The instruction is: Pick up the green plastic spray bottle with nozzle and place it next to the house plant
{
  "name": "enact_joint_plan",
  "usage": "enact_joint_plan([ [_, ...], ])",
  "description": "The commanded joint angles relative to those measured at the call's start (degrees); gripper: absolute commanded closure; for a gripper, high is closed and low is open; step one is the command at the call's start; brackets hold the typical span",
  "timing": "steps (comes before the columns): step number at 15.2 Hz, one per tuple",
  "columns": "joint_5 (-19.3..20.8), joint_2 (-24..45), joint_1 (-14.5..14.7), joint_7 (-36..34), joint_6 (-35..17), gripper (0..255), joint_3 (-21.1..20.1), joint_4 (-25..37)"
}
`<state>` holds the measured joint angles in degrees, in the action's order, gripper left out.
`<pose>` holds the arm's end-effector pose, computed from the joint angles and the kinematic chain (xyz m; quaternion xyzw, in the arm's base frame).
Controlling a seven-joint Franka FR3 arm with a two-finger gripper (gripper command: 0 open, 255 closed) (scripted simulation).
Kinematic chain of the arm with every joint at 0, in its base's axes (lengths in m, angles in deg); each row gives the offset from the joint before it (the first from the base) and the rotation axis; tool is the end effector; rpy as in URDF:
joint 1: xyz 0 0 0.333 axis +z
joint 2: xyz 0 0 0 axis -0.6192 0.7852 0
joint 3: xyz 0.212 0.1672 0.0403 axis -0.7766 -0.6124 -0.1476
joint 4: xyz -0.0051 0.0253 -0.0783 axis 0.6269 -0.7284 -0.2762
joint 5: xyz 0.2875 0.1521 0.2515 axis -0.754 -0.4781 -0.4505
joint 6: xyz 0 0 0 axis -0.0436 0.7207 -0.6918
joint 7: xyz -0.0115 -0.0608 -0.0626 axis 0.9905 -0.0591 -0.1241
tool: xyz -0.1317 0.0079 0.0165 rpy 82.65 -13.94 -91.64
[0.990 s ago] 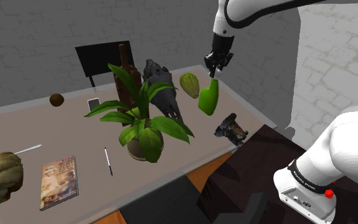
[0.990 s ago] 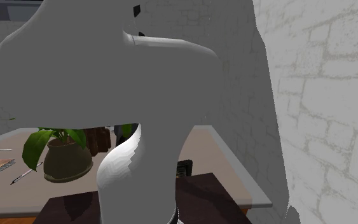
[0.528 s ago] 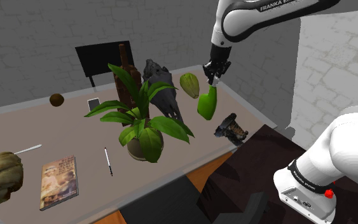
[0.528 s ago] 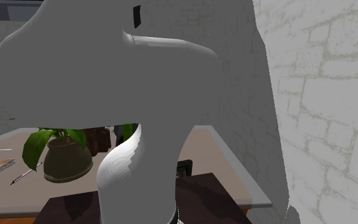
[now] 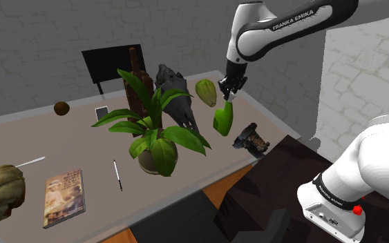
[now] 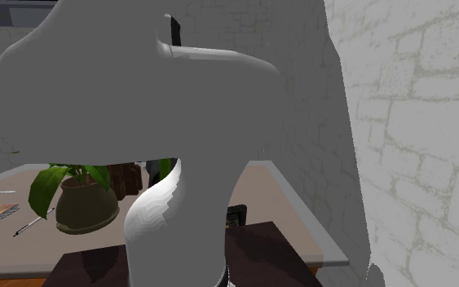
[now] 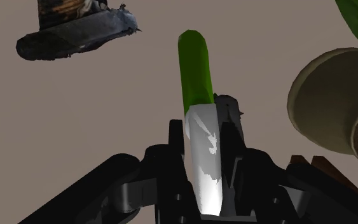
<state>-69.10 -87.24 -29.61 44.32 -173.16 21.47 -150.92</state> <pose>0.5126 0.0312 0.3070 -0.9942 0.1068 0.0135 0.0043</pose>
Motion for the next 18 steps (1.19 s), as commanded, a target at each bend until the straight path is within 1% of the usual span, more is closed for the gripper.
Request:
enact_joint_plan([
  [1,-0.08,0.71,-0.02,0.12,-1.46,255,0.05,-0.71],
  [18,-1.42,9.55,0.0,1.22,-14.83,255,0.06,-5.29],
])
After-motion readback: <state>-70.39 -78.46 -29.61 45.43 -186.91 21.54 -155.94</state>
